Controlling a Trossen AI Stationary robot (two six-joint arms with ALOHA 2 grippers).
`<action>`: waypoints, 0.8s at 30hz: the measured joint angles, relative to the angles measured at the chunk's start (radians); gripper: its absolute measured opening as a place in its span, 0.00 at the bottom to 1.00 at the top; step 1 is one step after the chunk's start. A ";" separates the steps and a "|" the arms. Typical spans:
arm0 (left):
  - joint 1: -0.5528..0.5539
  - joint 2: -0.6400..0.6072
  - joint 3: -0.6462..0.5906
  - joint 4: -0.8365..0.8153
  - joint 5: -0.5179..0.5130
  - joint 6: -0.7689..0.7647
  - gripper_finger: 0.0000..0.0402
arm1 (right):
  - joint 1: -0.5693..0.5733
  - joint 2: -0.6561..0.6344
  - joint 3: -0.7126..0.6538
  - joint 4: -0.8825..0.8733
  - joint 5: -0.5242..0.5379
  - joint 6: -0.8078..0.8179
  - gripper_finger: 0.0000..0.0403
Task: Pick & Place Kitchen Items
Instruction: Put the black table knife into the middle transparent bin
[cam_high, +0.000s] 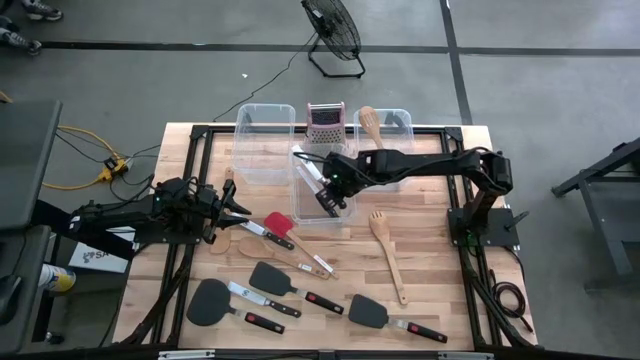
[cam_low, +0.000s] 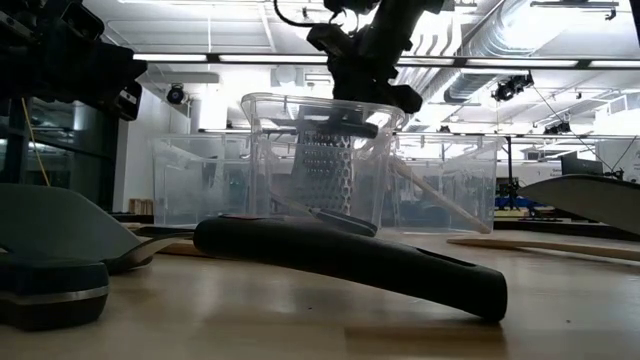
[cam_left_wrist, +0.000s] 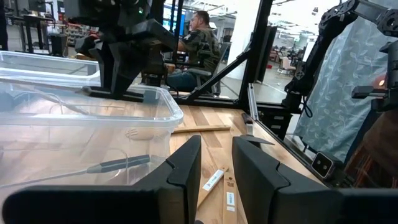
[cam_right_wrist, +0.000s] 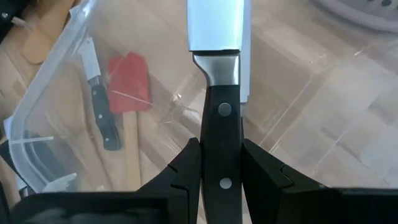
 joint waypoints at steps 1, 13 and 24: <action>0.000 0.000 0.000 0.000 0.000 0.000 0.22 | 0.000 0.003 0.000 0.000 0.001 0.001 0.20; 0.000 0.000 0.000 0.000 0.000 0.000 0.22 | -0.001 0.018 0.000 -0.025 0.000 0.021 0.20; 0.000 0.000 0.000 0.000 0.000 0.000 0.22 | -0.001 0.018 0.000 -0.034 -0.002 0.020 0.23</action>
